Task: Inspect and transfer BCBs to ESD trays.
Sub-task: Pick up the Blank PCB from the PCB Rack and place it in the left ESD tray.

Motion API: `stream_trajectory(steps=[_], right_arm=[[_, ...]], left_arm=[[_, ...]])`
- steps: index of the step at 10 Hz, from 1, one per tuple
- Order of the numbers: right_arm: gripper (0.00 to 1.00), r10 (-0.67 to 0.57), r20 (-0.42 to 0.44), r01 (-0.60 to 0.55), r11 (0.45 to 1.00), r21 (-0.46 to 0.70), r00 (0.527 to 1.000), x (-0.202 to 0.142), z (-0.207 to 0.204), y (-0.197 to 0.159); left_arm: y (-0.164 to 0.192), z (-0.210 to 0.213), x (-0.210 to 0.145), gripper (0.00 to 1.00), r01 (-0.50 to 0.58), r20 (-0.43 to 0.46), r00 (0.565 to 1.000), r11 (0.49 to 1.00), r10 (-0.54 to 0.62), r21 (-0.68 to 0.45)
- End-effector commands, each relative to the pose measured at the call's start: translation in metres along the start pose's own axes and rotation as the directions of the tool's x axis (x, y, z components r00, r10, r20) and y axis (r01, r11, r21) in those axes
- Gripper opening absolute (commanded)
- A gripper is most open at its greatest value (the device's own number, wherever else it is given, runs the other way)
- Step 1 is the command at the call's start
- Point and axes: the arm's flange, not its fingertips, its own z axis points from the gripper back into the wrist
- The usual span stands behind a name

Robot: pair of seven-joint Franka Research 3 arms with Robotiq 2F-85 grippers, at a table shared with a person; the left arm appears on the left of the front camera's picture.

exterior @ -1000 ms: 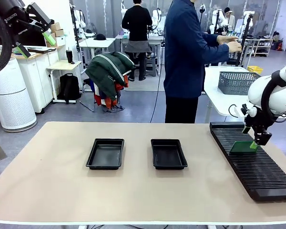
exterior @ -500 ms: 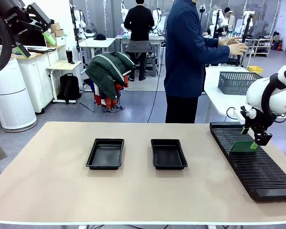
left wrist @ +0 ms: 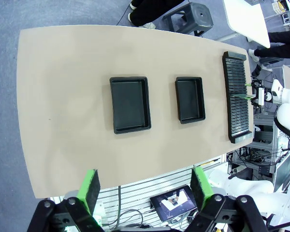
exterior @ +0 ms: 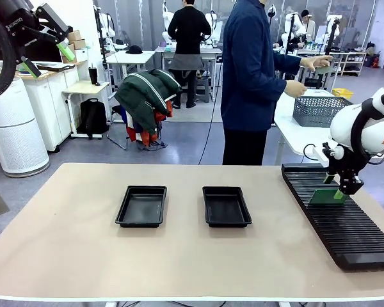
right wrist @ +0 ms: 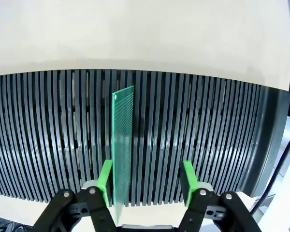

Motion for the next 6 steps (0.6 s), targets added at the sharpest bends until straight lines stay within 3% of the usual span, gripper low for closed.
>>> stream_trajectory(steps=[1,2,3,4,5,6], right_arm=[[0.62,0.006,-0.012,-0.006,1.0,-0.01,1.0,-0.0024,-0.0041,0.0059],[0.57,0.005,-0.012,-0.005,1.0,-0.005,1.0,-0.003,-0.0052,0.0062],[0.62,0.005,-0.007,-0.005,1.0,-0.003,1.0,-0.0034,-0.0057,0.0066],[0.48,0.006,0.0,-0.006,1.0,0.0,1.0,-0.0029,-0.0063,0.0071],[0.54,0.004,0.002,-0.004,1.0,0.002,1.0,-0.0028,-0.0074,0.0072],[0.41,0.001,0.009,-0.001,1.0,0.001,1.0,-0.0035,-0.0073,0.0076]], left_arm=[[0.0012,-0.0001,-0.0017,1.0,-0.001,0.007,1.0,1.0,0.001,0.0],[0.0012,-0.0001,-0.0017,1.0,-0.001,0.007,1.0,1.0,0.001,0.0],[0.0012,-0.0001,-0.0017,1.0,-0.001,0.007,1.0,1.0,0.001,0.0],[0.0012,-0.0001,-0.0017,1.0,-0.001,0.007,1.0,1.0,0.001,0.0],[0.0012,-0.0001,-0.0017,1.0,-0.001,0.007,1.0,1.0,0.001,0.0],[0.0012,-0.0001,-0.0017,1.0,-0.001,0.007,1.0,1.0,0.001,0.0]])
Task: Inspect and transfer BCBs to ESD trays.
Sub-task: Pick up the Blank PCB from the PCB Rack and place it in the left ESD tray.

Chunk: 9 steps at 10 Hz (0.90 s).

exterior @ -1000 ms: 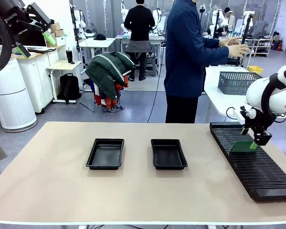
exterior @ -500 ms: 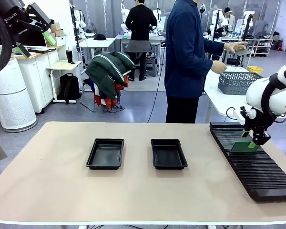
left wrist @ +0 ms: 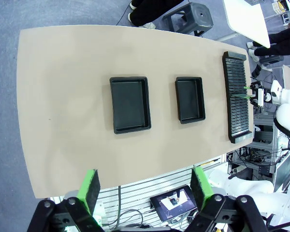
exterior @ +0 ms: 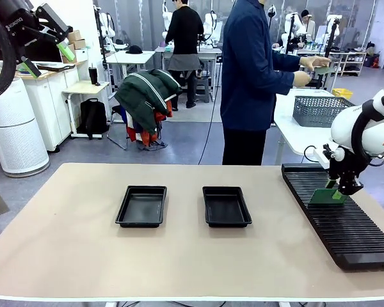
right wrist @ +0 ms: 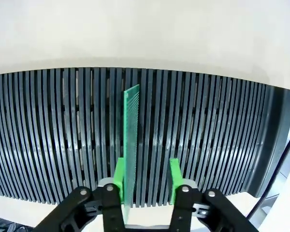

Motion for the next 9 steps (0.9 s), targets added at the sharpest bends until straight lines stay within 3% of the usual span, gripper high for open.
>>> stream_trajectory(steps=[1,2,3,4,5,6,7,8,9], right_arm=[[0.47,0.001,0.009,-0.001,1.0,-0.004,1.0,-0.0028,-0.0034,0.0046],[0.34,0.002,0.01,-0.002,1.0,0.0,1.0,-0.0031,-0.003,0.0062],[0.41,0.005,0.011,-0.005,1.0,0.007,1.0,-0.0024,-0.0015,0.0082],[0.28,0.003,0.002,-0.003,1.0,0.015,1.0,-0.0011,0.0008,0.0097],[0.37,-0.001,-0.013,0.001,1.0,0.025,1.0,-0.0012,0.0023,0.0104],[0.24,-0.007,-0.022,0.007,0.999,0.033,1.0,-0.001,0.0035,0.0105],[0.33,-0.006,-0.025,0.007,0.999,0.035,1.0,-0.0008,0.0034,0.0102],[0.19,-0.002,-0.029,0.004,0.999,0.037,1.0,0.0008,0.0035,0.0101],[0.28,-0.004,-0.038,0.006,0.999,0.043,0.999,0.0013,0.0033,0.0104]], left_arm=[[0.0011,-0.0001,-0.0017,1.0,-0.001,0.007,1.0,1.0,0.001,0.0],[0.0011,-0.0001,-0.0017,1.0,-0.001,0.007,1.0,1.0,0.001,0.0],[0.0011,-0.0001,-0.0017,1.0,-0.001,0.007,1.0,1.0,0.001,0.0],[0.0011,-0.0001,-0.0017,1.0,-0.001,0.007,1.0,1.0,0.001,0.0],[0.0011,-0.0001,-0.0017,1.0,-0.001,0.007,1.0,1.0,0.001,0.0],[0.0011,-0.0001,-0.0017,1.0,-0.001,0.007,1.0,1.0,0.001,0.0],[0.0011,-0.0001,-0.0017,1.0,-0.001,0.007,1.0,1.0,0.001,0.0],[0.0011,-0.0001,-0.0017,1.0,-0.001,0.007,1.0,1.0,0.001,0.0],[0.0011,-0.0001,-0.0017,1.0,-0.001,0.007,1.0,1.0,0.001,0.0]])
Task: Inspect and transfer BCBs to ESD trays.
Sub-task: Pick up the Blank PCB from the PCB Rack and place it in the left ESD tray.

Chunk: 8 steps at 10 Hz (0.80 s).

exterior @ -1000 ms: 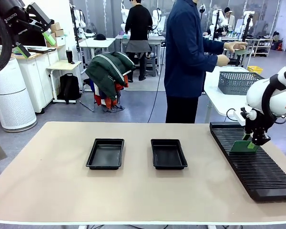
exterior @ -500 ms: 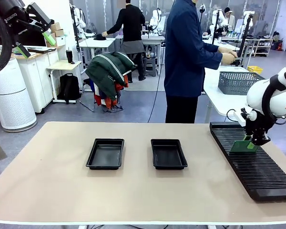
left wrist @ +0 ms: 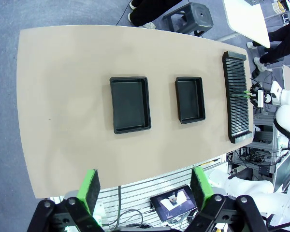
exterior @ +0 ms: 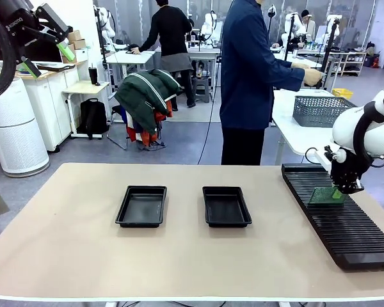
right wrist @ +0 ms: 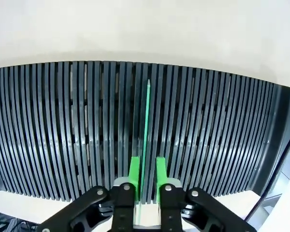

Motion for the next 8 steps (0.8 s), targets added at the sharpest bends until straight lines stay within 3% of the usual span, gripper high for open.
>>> stream_trajectory(steps=[1,8], right_arm=[[0.15,-0.021,-0.026,0.021,0.999,0.031,0.999,0.0036,0.004,0.006],[0.15,-0.033,-0.034,0.034,0.998,0.049,0.999,0.0068,0.0046,0.0026]], left_arm=[[0.0011,-0.0001,-0.0017,1.0,-0.001,0.007,1.0,1.0,0.001,0.0],[0.0011,-0.0001,-0.0017,1.0,-0.001,0.007,1.0,1.0,0.001,0.0]])
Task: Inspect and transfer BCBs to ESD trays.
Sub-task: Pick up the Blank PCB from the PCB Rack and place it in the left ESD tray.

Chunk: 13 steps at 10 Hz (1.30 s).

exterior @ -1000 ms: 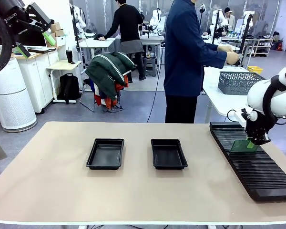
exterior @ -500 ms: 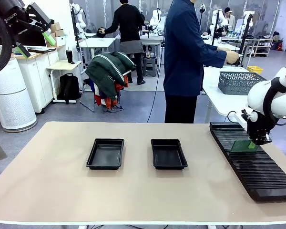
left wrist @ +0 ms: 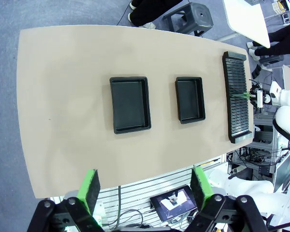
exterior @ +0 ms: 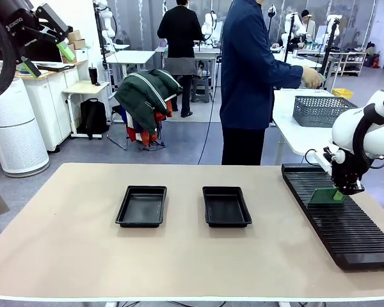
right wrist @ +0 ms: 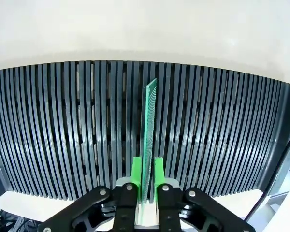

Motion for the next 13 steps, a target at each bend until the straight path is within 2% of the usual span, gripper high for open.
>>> stream_trajectory(steps=[1,3,4,10,13], right_arm=[[0.15,-0.014,-0.017,0.014,1.0,0.016,1.0,0.005,0.006,0.001],[0.08,-0.014,-0.023,0.014,1.0,0.014,1.0,0.004,0.008,0.001],[0.0,-0.009,-0.026,0.01,1.0,0.014,1.0,0.004,0.008,0.001],[0.0,-0.028,-0.029,0.029,0.999,0.021,0.999,0.006,0.017,-0.001],[0.0,-0.041,-0.038,0.041,0.999,0.016,0.998,0.012,0.035,-0.001]], left_arm=[[0.001,0.0,-0.002,1.0,-0.001,0.007,1.0,1.0,0.001,0.0],[0.001,0.0,-0.002,1.0,-0.001,0.007,1.0,1.0,0.001,0.0],[0.001,0.0,-0.002,1.0,-0.001,0.007,1.0,1.0,0.001,0.0],[0.001,0.0,-0.002,1.0,-0.001,0.007,1.0,1.0,0.001,0.0],[0.001,0.0,-0.002,1.0,-0.001,0.007,1.0,1.0,0.001,0.0]])
